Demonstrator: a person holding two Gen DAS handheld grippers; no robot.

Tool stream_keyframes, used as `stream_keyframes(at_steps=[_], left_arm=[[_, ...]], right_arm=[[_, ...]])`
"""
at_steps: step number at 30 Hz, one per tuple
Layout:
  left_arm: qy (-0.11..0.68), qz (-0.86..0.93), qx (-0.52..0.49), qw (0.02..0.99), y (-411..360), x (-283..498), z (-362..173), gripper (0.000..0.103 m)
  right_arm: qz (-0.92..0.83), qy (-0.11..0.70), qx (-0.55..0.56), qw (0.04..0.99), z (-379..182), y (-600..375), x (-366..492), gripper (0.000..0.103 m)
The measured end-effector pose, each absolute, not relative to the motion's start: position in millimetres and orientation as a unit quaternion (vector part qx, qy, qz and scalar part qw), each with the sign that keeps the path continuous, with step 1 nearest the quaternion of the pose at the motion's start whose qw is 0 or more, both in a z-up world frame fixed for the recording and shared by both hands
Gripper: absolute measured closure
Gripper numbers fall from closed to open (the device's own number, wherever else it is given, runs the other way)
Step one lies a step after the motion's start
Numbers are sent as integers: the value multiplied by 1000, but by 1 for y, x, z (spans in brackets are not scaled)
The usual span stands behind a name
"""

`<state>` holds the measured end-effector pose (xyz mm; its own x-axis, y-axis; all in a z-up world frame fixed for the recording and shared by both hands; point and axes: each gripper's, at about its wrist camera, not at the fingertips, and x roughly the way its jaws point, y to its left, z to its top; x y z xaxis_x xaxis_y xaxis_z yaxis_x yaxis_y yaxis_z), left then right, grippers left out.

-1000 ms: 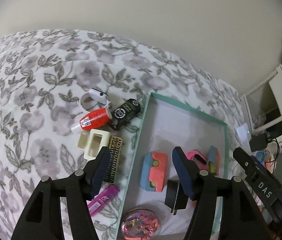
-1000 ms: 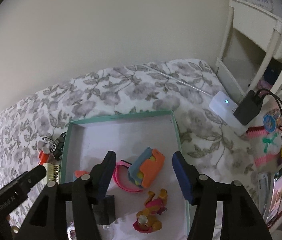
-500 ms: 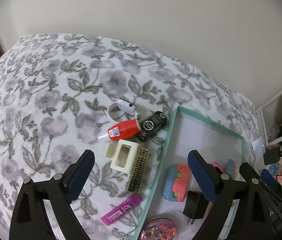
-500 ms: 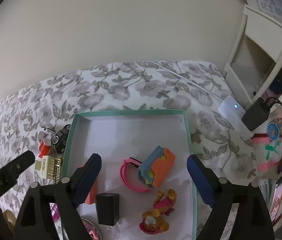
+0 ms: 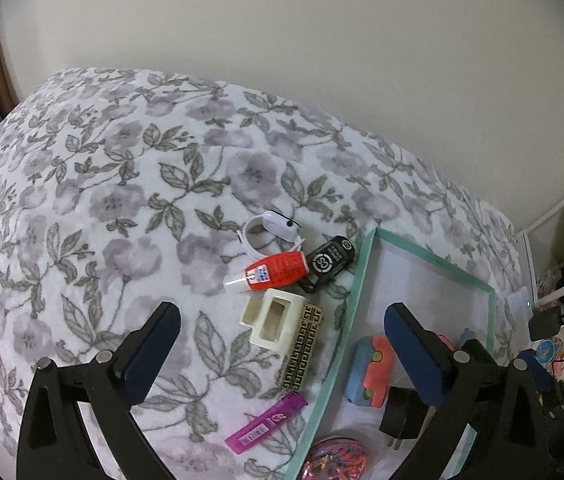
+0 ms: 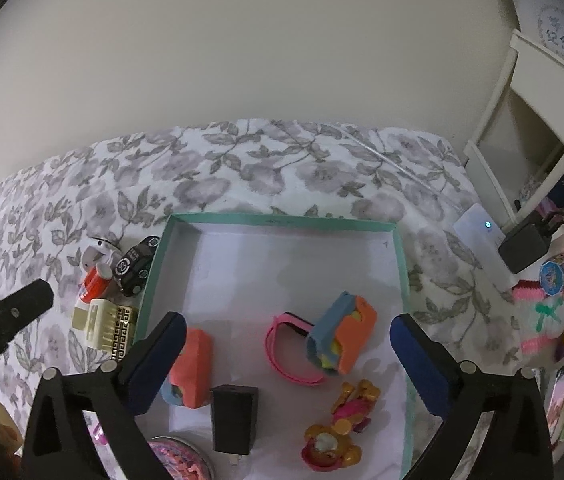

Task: Organize rigid objects
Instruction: 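Withdraw both tools from the tray toward the remaining toys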

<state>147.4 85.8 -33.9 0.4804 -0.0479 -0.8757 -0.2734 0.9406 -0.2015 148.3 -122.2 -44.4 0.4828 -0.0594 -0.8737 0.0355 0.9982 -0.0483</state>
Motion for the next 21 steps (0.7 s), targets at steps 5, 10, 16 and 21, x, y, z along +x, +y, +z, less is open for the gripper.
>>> stream_keyframes(at_steps=[5,10,16,21], left_arm=[[508,70,-169,842,100,141,-33,1],[529,68,-166,829,108,134,-42,1],[553,72,-171,812,116,127,-58,1],[572,91,-194,792,133,121,-76,1]], right_arm=[[-11,515,-6,857,-48,-110,147,0],[2,528,-17,849,-54,-94,145,0],[23,538,-21,842,-58,-74,140,0],[35,544,-47,837,-66,-56,140,0]])
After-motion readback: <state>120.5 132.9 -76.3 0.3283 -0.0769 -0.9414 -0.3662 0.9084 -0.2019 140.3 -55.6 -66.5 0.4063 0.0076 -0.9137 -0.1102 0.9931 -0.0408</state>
